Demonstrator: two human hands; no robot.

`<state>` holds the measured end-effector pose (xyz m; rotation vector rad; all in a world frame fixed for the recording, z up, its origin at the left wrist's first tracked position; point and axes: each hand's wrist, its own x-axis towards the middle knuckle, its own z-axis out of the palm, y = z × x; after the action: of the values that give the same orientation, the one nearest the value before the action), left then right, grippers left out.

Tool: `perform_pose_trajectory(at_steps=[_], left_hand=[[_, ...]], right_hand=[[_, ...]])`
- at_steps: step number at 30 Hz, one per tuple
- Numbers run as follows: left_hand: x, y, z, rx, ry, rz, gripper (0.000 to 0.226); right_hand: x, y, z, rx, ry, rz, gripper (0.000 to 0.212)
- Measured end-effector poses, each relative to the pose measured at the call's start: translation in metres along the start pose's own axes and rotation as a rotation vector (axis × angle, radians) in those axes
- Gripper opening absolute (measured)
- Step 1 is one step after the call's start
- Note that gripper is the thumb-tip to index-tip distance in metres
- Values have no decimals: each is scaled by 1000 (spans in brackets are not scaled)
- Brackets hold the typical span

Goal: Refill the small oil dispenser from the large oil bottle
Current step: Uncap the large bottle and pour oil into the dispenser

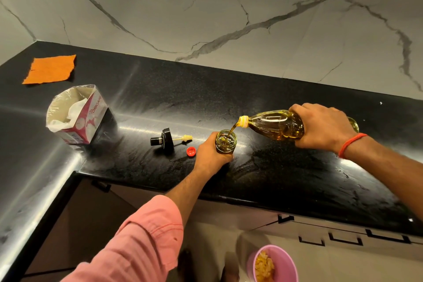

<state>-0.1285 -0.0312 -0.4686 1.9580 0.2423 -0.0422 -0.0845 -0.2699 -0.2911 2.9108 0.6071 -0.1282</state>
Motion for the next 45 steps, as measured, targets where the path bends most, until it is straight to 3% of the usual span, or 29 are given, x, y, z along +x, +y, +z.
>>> perform_pose_trajectory(at_steps=[45], left_hand=[[-1,0,0,-13,-13,-3,59]], right_hand=[[-2,4,-4,-10,23,-6,71]])
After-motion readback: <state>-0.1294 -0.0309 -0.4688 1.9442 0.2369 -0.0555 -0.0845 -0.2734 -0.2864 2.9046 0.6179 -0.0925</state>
